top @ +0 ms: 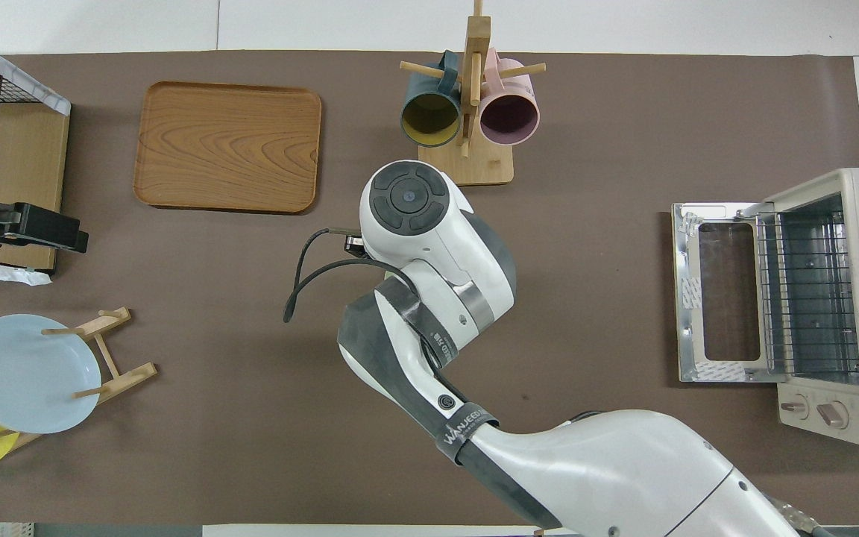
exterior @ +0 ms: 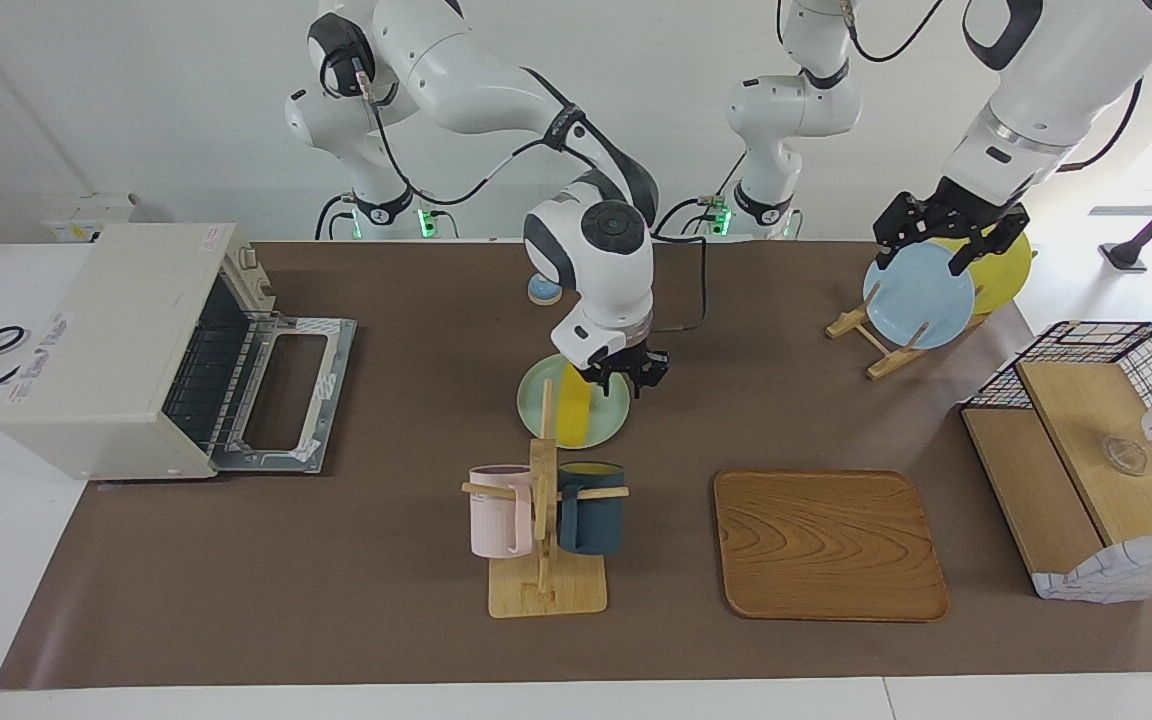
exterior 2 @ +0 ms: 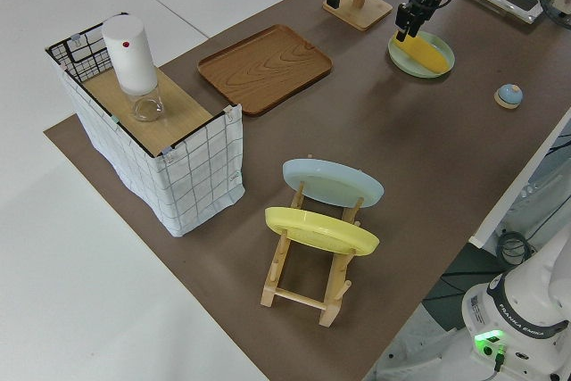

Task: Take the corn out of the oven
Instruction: 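Lower the plate onto the table with the right gripper while the left gripper approaches, then grasp the yellow corn with the left gripper while the right gripper withdraws, then lift the corn and carry it to the wooden tray with the left gripper, then lower the corn onto the wooden tray and open the left gripper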

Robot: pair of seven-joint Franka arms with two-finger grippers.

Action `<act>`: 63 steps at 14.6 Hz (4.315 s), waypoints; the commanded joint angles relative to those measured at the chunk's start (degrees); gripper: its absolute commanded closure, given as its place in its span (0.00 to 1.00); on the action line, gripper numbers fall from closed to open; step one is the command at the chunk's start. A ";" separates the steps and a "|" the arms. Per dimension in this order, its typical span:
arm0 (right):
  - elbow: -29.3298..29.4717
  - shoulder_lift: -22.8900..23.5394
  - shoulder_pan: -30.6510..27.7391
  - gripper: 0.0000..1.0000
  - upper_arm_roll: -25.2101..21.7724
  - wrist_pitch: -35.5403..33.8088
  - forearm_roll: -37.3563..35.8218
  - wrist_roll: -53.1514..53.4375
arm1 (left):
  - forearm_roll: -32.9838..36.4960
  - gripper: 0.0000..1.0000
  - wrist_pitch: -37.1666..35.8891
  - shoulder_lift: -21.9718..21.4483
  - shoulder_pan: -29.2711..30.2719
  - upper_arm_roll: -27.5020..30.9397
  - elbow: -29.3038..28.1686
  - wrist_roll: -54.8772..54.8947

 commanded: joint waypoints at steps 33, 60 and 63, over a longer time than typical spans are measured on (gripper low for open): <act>-27.95 -27.15 -36.32 1.00 0.13 -15.46 -19.19 -43.92 | -7.14 1.00 42.78 25.52 -35.06 1.62 -8.59 -23.19; -13.80 -31.56 -39.49 0.00 2.06 -28.75 -3.82 -52.56 | -3.90 0.94 46.71 40.97 -3.84 1.53 9.26 -4.20; -13.89 -31.38 -36.26 0.00 -0.29 -30.49 -3.27 -50.53 | -2.92 0.00 45.05 40.53 -3.58 1.53 9.78 -4.02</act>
